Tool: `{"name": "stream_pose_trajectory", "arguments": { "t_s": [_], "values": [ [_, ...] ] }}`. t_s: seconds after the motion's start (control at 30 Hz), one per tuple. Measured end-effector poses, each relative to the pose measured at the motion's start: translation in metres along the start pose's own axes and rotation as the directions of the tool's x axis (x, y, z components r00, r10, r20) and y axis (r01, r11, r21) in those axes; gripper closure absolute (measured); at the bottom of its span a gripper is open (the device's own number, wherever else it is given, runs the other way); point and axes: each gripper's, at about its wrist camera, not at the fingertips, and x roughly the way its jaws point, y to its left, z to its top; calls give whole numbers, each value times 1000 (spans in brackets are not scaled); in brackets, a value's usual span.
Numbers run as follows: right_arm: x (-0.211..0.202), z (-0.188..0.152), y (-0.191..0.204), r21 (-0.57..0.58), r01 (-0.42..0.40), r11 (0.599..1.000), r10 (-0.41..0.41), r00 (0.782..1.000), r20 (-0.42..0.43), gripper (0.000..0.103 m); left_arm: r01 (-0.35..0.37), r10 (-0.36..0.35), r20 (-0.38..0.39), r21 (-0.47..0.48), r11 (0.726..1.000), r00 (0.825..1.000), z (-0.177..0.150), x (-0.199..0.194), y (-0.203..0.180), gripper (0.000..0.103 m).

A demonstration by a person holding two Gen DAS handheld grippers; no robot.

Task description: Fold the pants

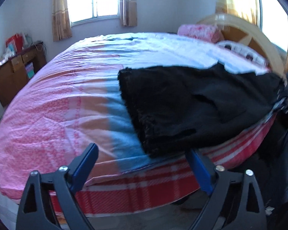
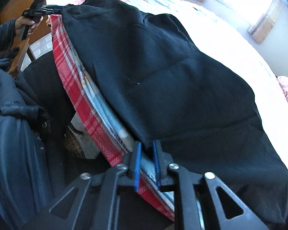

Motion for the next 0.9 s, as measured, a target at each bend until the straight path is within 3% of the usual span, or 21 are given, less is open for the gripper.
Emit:
{"name": "stream_pose_trajectory", "arguments": {
  "t_s": [0.07,0.1,0.23,0.33,0.47,0.57,0.77,0.9],
  "values": [
    [3,-1,0,10,-3,1000,3,1000,1,57,-11,11,6,-32,999,1000,0,4,4,0],
    [4,-2,0,15,0,1000,0,1000,4,55,-9,9,4,-46,999,1000,2,8,5,0],
    [9,1,0,34,16,999,-15,1000,-4,55,-92,92,-30,3,996,995,16,24,-5,0],
    [4,1,3,17,20,1000,-20,1000,-8,55,-102,104,-56,38,994,993,18,26,-6,0],
    [-10,-1,-1,47,-38,998,38,999,6,55,-100,104,-69,60,993,992,9,17,0,0],
    [-18,0,-4,73,-84,994,82,996,36,55,-147,152,-102,54,988,983,-3,13,7,0],
    [-34,24,-18,130,-202,971,184,973,139,55,-184,176,-113,-65,981,978,-30,-7,29,0],
    [-39,61,-40,199,-286,937,239,943,232,55,-267,260,-61,-170,949,964,-36,-35,46,0]
  ]
}}
